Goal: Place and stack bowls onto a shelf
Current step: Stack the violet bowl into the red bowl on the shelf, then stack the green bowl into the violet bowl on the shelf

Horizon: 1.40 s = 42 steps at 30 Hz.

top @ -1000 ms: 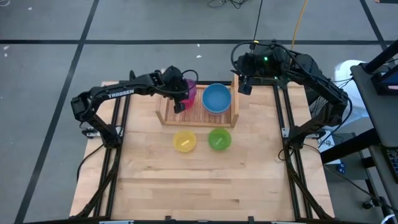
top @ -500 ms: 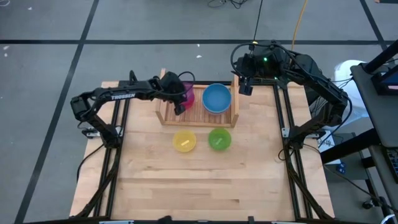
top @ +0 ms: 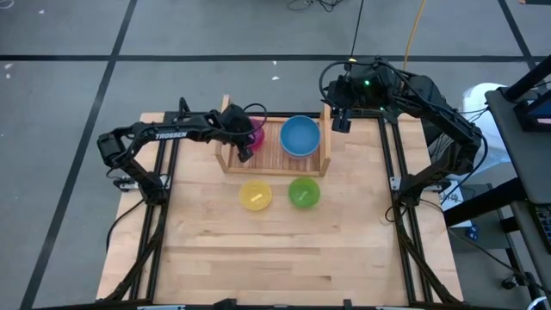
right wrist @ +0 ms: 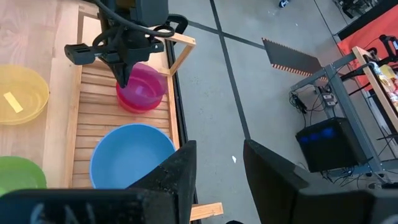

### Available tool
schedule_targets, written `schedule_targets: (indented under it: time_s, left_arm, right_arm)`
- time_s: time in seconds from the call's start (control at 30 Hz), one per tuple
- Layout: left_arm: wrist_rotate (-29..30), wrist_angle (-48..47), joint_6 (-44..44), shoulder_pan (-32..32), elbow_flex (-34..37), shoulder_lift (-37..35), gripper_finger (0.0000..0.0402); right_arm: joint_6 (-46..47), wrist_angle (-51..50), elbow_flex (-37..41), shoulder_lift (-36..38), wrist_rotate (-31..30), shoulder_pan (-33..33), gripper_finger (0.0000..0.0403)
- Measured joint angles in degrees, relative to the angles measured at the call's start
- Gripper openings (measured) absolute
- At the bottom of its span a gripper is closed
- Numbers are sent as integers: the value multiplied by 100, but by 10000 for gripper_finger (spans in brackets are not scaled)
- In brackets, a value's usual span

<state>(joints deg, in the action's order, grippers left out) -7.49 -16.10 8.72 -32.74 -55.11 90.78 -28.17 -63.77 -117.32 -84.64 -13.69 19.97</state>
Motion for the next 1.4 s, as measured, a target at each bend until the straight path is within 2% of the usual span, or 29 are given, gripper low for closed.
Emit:
schedule_targets:
  time_s: [0.17, 0.4, 0.57, 0.73, 0.87, 1.0, 1.07, 1.23, 1.4]
  left_arm:
    - [0, 53, 129, 17, 30, 0, 3]
    - [-1, 546, -186, 36, 30, 0, 38]
    - [7, 280, -270, 36, 30, 0, 43]
    - [462, -274, -30, 100, 30, 0, 45]
    - [654, -319, 289, 185, 30, 0, 44]
    - [669, -321, 426, 213, 30, 0, 17]
    - [667, -321, 350, 208, 30, 0, 6]
    - [658, -257, 248, 195, 30, 0, 16]
    - [596, -93, -289, 216, 28, 0, 20]
  right_arm:
    - [-2, 1, 0, 0, 0, 0, 128]
    - [-41, 0, 0, 0, 0, 0, 128]
    - [-42, 0, 0, 0, 0, 0, 128]
    - [-41, 0, 0, 0, 0, 0, 128]
    - [-43, 0, 0, 0, 0, -2, 128]
    - [-41, 0, 0, 0, 1, -2, 128]
    - [-41, 0, 0, 0, 0, -2, 128]
    - [-41, 2, 0, 0, 1, -4, 128]
    - [-37, 2, 0, 0, 2, -4, 128]
